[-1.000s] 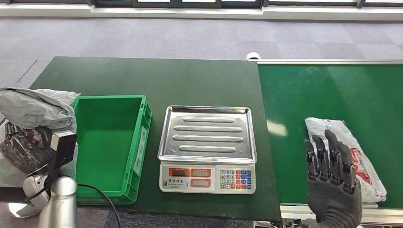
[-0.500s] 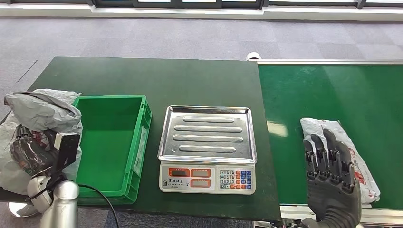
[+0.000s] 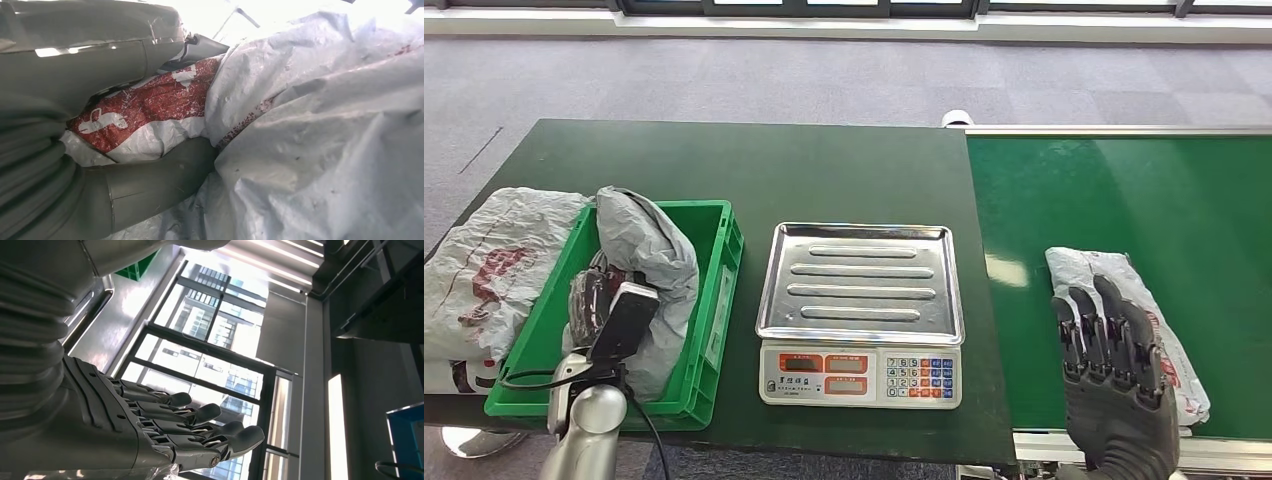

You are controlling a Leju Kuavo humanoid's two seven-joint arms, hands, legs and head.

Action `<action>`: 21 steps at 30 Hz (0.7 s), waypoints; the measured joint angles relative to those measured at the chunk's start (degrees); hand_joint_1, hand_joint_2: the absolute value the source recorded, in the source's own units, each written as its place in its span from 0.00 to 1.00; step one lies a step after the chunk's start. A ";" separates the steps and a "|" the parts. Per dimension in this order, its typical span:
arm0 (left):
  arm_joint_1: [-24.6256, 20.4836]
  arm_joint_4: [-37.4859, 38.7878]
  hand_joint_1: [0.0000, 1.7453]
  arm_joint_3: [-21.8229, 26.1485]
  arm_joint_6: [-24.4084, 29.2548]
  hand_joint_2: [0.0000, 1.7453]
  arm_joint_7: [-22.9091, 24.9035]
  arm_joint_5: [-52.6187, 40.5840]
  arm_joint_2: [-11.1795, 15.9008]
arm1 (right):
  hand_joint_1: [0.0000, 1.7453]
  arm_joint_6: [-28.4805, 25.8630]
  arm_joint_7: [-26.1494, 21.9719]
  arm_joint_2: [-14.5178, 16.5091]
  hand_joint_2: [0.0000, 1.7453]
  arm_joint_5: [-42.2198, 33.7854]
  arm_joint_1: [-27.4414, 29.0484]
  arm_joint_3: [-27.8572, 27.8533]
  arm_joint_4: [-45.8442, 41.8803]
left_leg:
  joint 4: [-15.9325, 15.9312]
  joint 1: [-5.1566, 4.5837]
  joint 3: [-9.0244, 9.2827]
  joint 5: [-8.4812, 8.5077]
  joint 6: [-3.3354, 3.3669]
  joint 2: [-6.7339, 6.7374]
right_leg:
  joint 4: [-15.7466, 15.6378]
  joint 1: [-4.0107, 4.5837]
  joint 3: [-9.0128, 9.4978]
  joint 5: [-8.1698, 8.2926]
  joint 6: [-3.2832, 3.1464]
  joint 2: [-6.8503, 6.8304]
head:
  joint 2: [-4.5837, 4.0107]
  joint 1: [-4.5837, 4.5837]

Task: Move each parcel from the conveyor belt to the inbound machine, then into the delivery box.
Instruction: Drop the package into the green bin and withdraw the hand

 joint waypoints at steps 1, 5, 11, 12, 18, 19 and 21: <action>0.03 0.00 0.87 -0.22 -0.25 1.00 -0.02 -0.05 0.00 | 0.00 0.04 0.00 0.04 1.00 0.04 -0.01 0.00 0.00 | 0.00 0.01 0.00 0.00 0.00 0.00 | 0.00 0.00 0.00 0.00 0.00 0.00 | 0.00 0.00; 0.02 0.23 0.00 -1.78 -0.94 0.25 0.77 -3.12 0.04 | 0.00 0.44 0.10 0.20 1.00 0.33 -0.30 0.00 0.00 | 0.00 0.02 0.00 0.01 -0.01 -0.01 | 0.00 0.00 0.00 0.00 0.00 0.00 | 0.00 0.01; -1.78 2.38 0.00 -3.71 2.08 0.00 1.89 -5.06 0.17 | 0.00 -0.06 0.73 0.62 1.00 0.68 -1.36 0.00 0.00 | 0.00 0.01 0.01 0.02 0.00 -0.01 | 0.00 0.01 0.00 0.01 0.00 0.01 | 0.00 0.00; -2.08 2.74 0.00 -3.92 2.59 0.00 1.70 -4.37 0.21 | 0.00 -0.46 0.83 0.65 1.00 0.81 -1.41 0.00 0.00 | 0.00 0.01 0.01 0.02 0.00 -0.01 | 0.00 0.01 -0.01 0.01 0.01 0.01 | 0.00 0.01; -3.37 3.37 0.00 -4.10 8.71 0.00 -0.66 5.91 0.23 | 0.00 -7.70 4.40 0.50 1.00 7.06 -1.36 -1.56 0.11 | 0.01 0.01 0.00 0.01 0.00 0.00 | 0.00 0.01 -0.02 0.02 0.01 0.01 | 0.00 0.00; -3.12 3.03 0.00 -4.10 10.94 0.00 -0.55 6.47 0.16 | 0.00 -9.50 5.80 0.21 1.00 8.64 -1.38 -2.57 0.36 | 0.01 0.01 0.00 0.01 0.01 0.00 | 0.00 0.01 -0.02 0.01 0.01 0.01 | 0.00 0.00; -2.30 2.10 0.00 -4.13 16.17 0.00 0.53 5.45 -0.18 | 0.00 -12.59 8.24 -1.04 1.00 11.05 -1.37 -5.12 1.42 | 0.01 -0.01 -0.01 0.00 0.03 0.00 | -0.01 0.01 -0.02 0.01 0.02 0.01 | 0.00 0.01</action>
